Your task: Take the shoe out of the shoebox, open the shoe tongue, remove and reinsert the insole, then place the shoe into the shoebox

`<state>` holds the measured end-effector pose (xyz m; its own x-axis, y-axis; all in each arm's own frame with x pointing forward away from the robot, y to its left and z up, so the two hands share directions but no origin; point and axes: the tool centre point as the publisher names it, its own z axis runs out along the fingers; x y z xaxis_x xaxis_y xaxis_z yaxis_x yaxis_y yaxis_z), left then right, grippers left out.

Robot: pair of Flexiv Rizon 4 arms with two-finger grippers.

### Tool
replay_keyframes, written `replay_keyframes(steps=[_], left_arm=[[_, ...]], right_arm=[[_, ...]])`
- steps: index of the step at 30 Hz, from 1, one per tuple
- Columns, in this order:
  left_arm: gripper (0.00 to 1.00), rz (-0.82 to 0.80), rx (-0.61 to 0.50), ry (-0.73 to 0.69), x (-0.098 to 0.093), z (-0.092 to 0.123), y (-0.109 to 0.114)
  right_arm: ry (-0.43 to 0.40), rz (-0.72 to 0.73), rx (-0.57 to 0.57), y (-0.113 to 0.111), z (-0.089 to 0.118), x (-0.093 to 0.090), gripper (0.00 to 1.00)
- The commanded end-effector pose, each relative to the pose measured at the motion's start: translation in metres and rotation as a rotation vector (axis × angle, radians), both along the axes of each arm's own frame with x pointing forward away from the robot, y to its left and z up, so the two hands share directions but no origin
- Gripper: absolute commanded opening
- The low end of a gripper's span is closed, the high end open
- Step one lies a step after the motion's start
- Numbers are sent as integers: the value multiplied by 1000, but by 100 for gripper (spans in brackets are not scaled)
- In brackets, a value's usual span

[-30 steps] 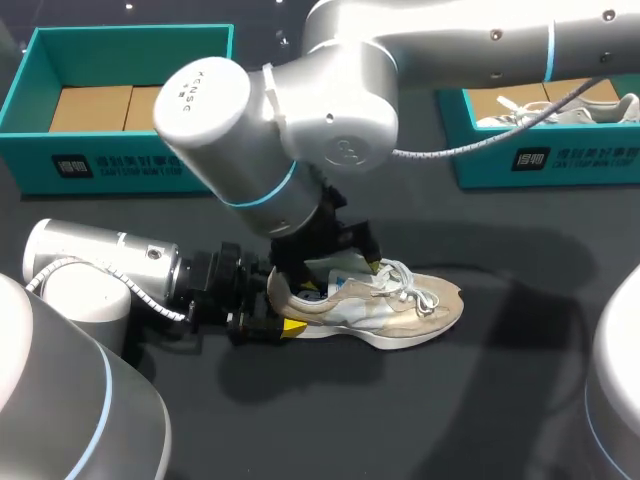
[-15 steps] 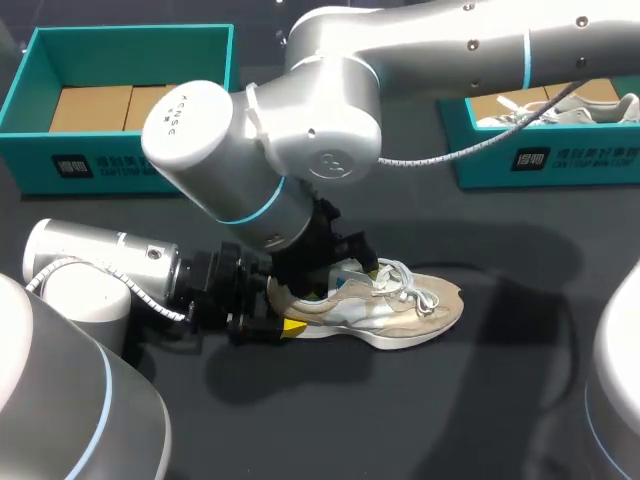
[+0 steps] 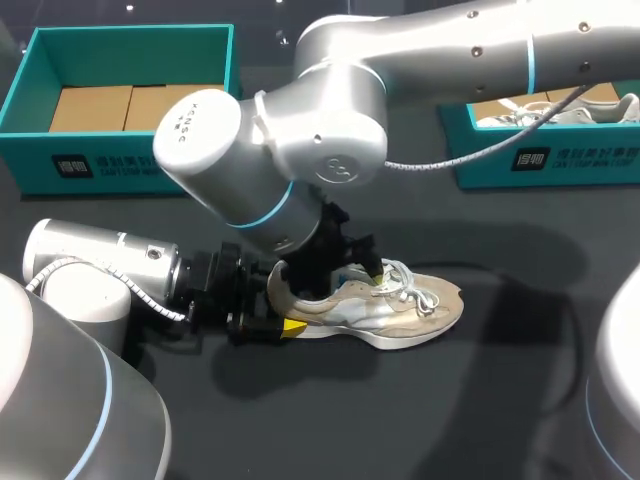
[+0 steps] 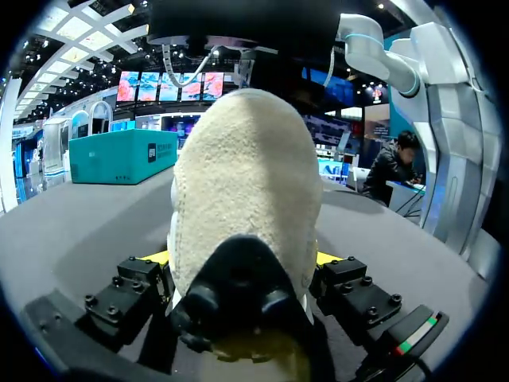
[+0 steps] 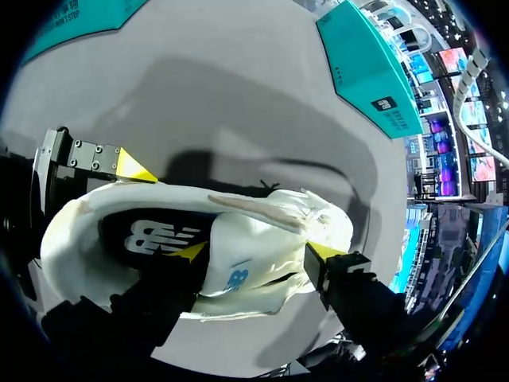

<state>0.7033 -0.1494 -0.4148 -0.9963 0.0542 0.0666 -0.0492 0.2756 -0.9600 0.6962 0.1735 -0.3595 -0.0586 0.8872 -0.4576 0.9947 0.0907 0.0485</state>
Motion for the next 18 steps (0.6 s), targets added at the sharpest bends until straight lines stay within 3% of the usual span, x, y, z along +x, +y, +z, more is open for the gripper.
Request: replay_keyframes(steps=[1,13,18], left_arm=[[0,2,0,0,-1,0,1],[0,2,0,0,-1,0,1],[0,2,0,0,-1,0,1]], right_arm=[[-244,-470,46,-3,5,-5,72],[-199,-491,24,0,22,-14,71],[-188,-492,38,9,21,-15,66]])
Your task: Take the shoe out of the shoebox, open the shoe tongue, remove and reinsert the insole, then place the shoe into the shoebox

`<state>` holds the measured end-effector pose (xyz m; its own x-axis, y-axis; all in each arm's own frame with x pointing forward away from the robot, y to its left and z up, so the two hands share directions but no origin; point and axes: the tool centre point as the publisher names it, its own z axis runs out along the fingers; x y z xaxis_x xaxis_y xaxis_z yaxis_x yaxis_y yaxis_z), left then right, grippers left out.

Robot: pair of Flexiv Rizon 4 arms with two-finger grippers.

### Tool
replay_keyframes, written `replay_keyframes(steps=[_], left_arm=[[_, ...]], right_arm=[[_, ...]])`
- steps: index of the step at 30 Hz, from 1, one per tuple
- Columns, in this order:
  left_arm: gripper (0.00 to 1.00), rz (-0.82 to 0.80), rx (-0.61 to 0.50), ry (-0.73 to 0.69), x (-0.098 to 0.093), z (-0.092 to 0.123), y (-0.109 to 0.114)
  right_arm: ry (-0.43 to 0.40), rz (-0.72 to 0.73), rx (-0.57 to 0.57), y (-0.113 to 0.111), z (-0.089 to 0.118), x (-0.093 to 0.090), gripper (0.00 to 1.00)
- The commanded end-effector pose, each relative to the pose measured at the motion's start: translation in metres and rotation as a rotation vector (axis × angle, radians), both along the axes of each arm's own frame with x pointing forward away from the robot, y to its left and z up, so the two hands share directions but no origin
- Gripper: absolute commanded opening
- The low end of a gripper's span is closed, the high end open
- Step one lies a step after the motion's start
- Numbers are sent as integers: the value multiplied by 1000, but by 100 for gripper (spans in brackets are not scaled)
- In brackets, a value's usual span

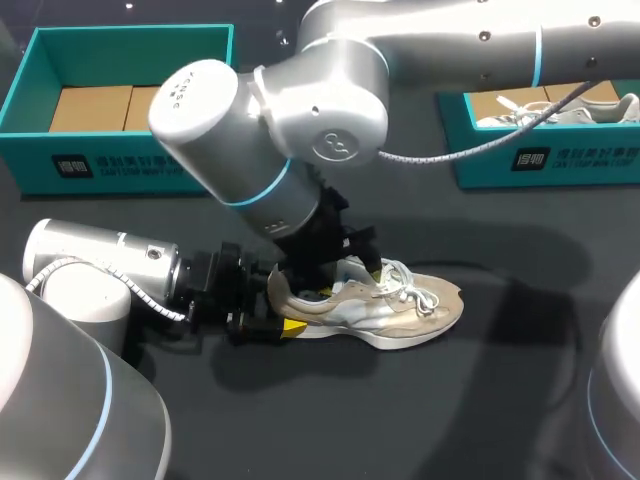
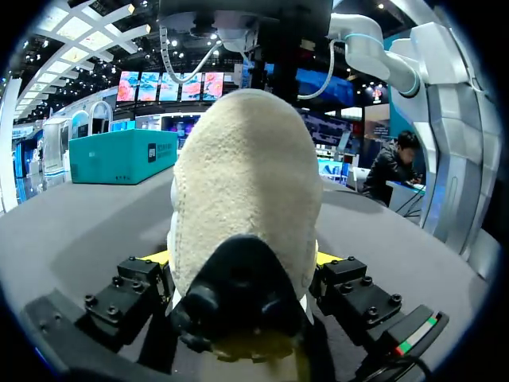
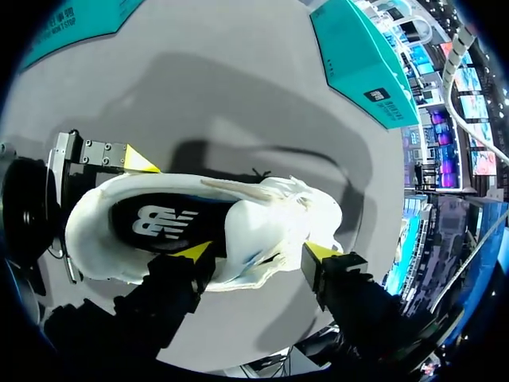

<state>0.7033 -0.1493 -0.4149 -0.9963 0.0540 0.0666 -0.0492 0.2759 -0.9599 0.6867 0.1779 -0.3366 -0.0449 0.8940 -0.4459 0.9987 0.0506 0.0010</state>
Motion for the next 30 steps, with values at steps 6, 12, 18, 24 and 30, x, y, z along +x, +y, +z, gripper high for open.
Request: replay_keyframes(steps=[6,12,18,24,30], left_arm=[[0,2,0,0,-1,0,1],[0,2,0,0,-1,0,1],[0,2,0,0,-1,0,1],[0,2,0,0,-1,0,1],[0,2,0,0,-1,0,1]], right_arm=[[-228,-453,12,5,1,-6,53],[-217,-451,21,-4,4,-3,43],[-186,-422,23,-10,13,2,21],[-148,-333,112,-23,22,4,0],[-115,-288,229,-31,25,3,0]])
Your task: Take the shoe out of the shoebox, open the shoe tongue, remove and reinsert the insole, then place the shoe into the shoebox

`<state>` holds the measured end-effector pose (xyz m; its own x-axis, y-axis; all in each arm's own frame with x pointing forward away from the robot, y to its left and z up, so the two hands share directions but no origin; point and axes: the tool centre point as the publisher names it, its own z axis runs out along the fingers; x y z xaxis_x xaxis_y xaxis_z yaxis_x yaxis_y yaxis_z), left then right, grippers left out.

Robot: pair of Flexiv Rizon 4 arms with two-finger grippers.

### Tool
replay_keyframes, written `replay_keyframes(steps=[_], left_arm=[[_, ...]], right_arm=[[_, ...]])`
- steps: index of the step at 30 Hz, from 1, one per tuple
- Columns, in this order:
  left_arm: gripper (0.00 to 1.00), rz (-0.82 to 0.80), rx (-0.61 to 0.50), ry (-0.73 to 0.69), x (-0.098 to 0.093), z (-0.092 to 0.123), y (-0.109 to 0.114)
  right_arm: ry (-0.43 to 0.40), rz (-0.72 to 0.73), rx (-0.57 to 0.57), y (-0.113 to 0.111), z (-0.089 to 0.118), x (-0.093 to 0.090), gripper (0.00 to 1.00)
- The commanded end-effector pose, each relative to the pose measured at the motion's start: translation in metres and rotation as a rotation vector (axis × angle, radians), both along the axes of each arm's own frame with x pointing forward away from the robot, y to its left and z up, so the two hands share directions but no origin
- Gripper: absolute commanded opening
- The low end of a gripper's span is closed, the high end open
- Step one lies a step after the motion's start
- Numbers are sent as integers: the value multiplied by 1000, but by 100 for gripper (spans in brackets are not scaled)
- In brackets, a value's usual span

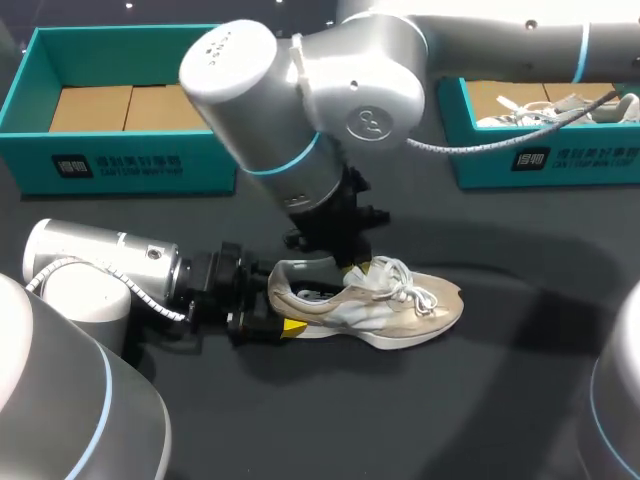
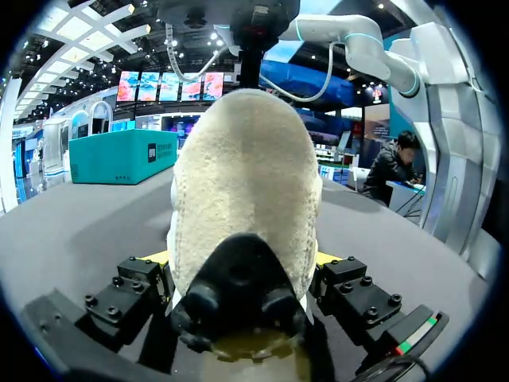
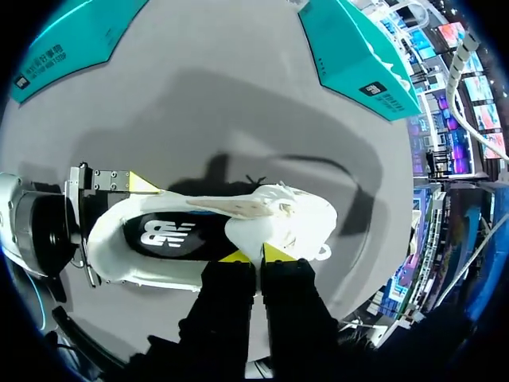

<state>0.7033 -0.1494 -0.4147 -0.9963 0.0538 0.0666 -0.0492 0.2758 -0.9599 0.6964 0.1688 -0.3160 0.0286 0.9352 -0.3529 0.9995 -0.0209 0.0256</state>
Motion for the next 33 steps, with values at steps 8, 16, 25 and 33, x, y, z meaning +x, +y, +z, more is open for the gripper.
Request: replay_keyframes(steps=[8,16,25,33], left_arm=[[0,2,0,0,-1,0,1],[0,2,0,0,-1,0,1],[0,2,0,0,-1,0,1],[0,2,0,0,-1,0,1]], right_arm=[[-85,-220,127,-22,4,-7,0],[-47,-205,134,-36,2,-3,0],[-20,-189,158,-65,-2,-4,0],[-26,-220,150,-85,-4,-6,0]])
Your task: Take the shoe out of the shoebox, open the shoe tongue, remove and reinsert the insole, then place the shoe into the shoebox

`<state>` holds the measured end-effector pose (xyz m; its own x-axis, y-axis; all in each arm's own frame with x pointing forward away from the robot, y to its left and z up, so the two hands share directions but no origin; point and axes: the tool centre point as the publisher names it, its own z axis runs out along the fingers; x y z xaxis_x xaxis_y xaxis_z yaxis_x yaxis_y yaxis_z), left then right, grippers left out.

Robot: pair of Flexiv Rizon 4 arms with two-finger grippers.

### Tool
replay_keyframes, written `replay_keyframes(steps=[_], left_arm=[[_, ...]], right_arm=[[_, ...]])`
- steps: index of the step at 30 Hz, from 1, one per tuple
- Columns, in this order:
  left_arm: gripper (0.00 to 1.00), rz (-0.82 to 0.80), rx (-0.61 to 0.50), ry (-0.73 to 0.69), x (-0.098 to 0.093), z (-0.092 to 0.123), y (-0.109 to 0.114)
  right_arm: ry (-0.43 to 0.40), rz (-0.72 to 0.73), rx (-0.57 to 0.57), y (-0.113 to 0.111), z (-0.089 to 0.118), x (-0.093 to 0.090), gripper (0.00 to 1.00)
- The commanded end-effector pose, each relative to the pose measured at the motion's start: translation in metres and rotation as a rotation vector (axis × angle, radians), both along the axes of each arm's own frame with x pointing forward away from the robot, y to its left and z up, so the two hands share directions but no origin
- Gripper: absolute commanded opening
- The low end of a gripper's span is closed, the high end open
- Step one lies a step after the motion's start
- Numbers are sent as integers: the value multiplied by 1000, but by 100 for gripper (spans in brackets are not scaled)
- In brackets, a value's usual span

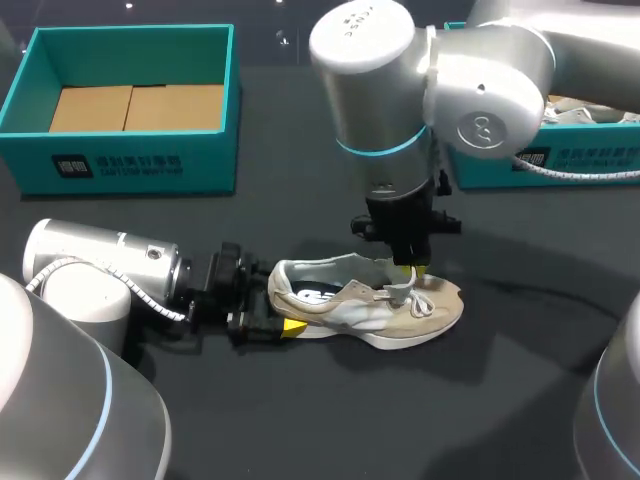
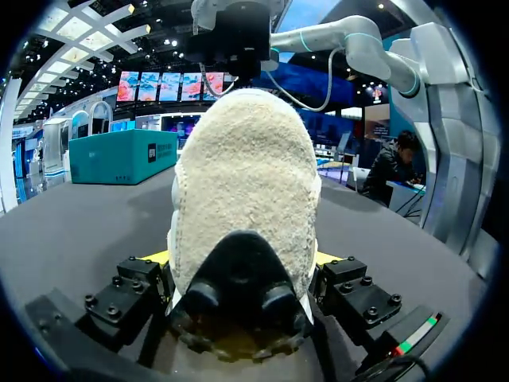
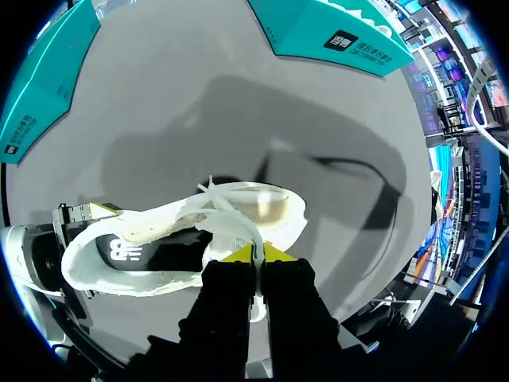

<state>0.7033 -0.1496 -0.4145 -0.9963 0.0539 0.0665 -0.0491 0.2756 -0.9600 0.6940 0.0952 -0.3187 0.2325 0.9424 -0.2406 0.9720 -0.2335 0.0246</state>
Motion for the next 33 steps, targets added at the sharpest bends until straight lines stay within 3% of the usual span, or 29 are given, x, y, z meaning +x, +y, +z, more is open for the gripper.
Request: replay_keyframes(steps=[1,11,13,22,27,33], left_arm=[[0,2,0,0,-1,0,1],[0,2,0,0,-1,0,1],[0,2,0,0,-1,0,1],[0,2,0,0,-1,0,1],[0,2,0,0,-1,0,1],[0,2,0,0,-1,0,1]], right_arm=[[-13,-13,27,-14,-2,-3,0],[15,-58,-15,-32,-22,4,0],[14,-59,-12,-34,-24,4,9],[28,-109,-57,-48,-34,6,12],[28,-142,-82,-60,-39,4,31],[46,-166,-98,-70,-43,3,42]])
